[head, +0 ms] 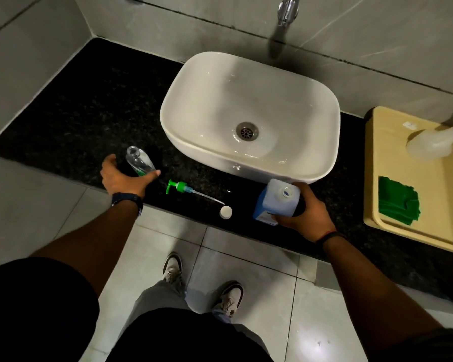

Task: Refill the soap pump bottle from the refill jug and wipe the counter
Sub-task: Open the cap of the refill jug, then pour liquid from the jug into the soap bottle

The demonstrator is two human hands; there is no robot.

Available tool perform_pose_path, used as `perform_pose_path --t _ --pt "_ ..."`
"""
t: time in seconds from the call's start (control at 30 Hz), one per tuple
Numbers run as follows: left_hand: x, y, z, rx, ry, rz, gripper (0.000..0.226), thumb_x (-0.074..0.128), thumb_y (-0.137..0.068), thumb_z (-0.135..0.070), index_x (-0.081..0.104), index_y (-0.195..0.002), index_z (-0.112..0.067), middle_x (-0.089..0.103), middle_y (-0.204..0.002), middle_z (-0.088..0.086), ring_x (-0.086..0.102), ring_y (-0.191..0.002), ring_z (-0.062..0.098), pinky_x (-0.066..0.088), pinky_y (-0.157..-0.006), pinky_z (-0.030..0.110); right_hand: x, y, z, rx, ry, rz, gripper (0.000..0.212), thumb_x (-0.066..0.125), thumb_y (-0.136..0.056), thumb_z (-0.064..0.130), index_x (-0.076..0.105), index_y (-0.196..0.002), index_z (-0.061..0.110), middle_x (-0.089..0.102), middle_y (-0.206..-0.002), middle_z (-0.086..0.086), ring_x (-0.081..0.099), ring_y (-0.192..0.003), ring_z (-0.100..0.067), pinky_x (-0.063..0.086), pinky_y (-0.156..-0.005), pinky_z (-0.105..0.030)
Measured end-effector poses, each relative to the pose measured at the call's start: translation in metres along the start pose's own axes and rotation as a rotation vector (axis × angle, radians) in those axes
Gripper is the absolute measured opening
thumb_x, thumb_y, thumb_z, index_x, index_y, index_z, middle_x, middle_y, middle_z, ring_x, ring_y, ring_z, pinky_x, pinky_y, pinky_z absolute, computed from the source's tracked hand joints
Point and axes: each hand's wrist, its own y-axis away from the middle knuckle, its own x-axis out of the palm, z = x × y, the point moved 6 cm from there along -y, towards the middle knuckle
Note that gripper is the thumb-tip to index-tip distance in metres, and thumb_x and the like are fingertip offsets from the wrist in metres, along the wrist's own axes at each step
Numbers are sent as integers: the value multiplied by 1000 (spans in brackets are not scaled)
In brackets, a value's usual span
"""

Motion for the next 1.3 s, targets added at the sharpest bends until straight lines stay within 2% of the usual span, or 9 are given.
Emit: perform_pose_path --t 0.13,0.27,0.57,0.73,0.87,0.93,1.1,1.23,1.3 --pt "12 -6 -4 26 78 93 75 90 -52 -28 55 -117 -18 61 -123 7 57 -109 16 44 -91 24 0 1 0 -1 -28 -5 68 86 -51 34 45 -98 60 58 -89 29 51 -83 27 38 -62 5" --pt "13 -3 -11 103 81 118 66 89 -51 -32 55 -107 -26 64 -113 1 56 -98 8 43 -84 20 1 3 0 -3 -63 -27 66 87 -51 29 49 -99 55 61 -92 25 55 -86 21 42 -66 2" --pt "15 -9 -11 216 -54 177 86 91 -48 -33 47 -121 -22 55 -123 12 50 -115 31 44 -99 42 6 10 3 1 -116 -9 68 87 -51 24 52 -105 47 64 -95 21 57 -87 16 43 -65 -1" --pt "15 -7 -12 127 71 177 77 90 -48 -34 48 -112 -31 61 -118 3 55 -103 17 44 -89 27 10 8 2 28 -136 24 70 88 -52 24 50 -105 48 62 -100 22 57 -90 14 45 -68 -3" --pt "15 -7 -31 149 157 149 78 91 -49 -31 51 -116 -24 60 -121 6 58 -109 20 48 -96 34 11 5 6 57 -112 45 68 88 -51 24 46 -98 51 61 -95 21 56 -83 19 44 -60 -2" --pt "15 -9 -48 192 190 146 81 91 -48 -32 52 -118 -23 57 -122 7 58 -110 20 48 -97 33 11 5 9 49 -111 30 65 87 -50 24 49 -96 47 63 -92 19 57 -81 17 45 -58 -3" --pt "14 0 -107 387 247 172 81 90 -50 -34 54 -122 -23 54 -121 7 56 -107 14 44 -90 15 1 -1 34 -12 -141 -54 64 89 -49 19 50 -94 42 61 -89 20 58 -82 10 46 -61 -8" --pt "15 19 -159 494 289 192 81 89 -49 -38 55 -122 -28 53 -120 6 56 -105 17 49 -90 28 -22 -13 70 -98 -222 -125 62 87 -53 11 51 -98 32 60 -97 11 58 -93 -11 49 -74 -16" --pt "16 29 -186 540 331 198 83 89 -48 -39 55 -123 -25 53 -119 8 58 -105 21 52 -89 36 -40 -18 95 -153 -239 -192 59 87 -54 10 52 -101 22 59 -96 7 56 -92 -12 47 -72 -12"
